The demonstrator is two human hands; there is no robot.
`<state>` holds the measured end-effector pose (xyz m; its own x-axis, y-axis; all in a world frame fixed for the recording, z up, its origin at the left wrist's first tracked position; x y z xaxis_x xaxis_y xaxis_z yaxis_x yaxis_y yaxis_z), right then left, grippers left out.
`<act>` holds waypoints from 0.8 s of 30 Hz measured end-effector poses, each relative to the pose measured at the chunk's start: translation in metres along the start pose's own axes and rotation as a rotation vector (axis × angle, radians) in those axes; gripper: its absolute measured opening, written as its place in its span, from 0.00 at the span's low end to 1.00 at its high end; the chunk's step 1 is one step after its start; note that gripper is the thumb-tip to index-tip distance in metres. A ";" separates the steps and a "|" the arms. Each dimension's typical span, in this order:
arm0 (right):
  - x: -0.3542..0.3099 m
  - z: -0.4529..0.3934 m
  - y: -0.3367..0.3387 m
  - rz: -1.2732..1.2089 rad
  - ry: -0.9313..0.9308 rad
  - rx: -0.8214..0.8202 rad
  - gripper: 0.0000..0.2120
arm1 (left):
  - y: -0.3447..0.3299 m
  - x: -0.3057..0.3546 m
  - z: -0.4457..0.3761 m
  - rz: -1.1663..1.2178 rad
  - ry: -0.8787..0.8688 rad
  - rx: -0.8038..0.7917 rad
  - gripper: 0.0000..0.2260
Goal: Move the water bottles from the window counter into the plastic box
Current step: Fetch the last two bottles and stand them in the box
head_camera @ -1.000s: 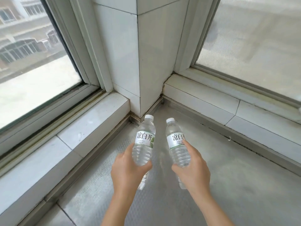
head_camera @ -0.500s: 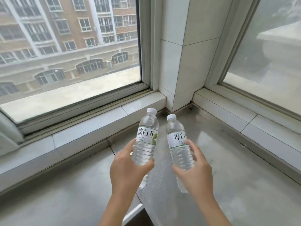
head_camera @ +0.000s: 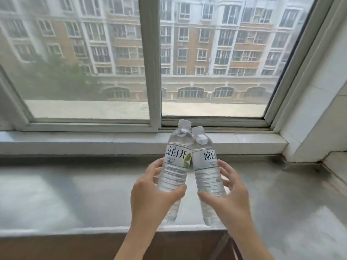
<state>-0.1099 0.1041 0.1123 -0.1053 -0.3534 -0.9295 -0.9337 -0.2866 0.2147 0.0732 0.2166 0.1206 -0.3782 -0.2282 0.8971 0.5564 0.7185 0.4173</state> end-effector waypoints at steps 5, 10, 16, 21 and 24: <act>-0.040 0.024 -0.129 -0.074 0.043 -0.214 0.40 | 0.129 -0.049 0.009 -0.018 0.070 0.205 0.32; -0.085 0.075 -0.262 -0.157 0.102 -0.436 0.40 | 0.264 -0.105 0.039 -0.064 0.162 0.407 0.31; -0.151 0.155 -0.403 -0.288 0.160 -0.724 0.40 | 0.410 -0.162 0.113 -0.038 0.264 0.722 0.33; -0.204 0.231 -0.504 -0.380 0.222 -0.999 0.41 | 0.501 -0.197 0.189 -0.025 0.390 0.993 0.31; -0.228 0.277 -0.558 -0.421 0.244 -1.165 0.41 | 0.542 -0.216 0.232 0.002 0.462 1.168 0.32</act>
<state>0.3405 0.5915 0.1211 0.3080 -0.1634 -0.9372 -0.0112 -0.9857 0.1682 0.2851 0.8082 0.1192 0.0474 -0.2654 0.9630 -0.5193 0.8170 0.2508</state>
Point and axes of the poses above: each hand's wrist, its own z-axis away from the middle knuckle, its own y-axis out of the back of the hand, x = y × z, the point moved 8 cm from there along -z, towards the middle knuckle, and after that the axes turned 5 degrees about y, right-handed, at the moved point
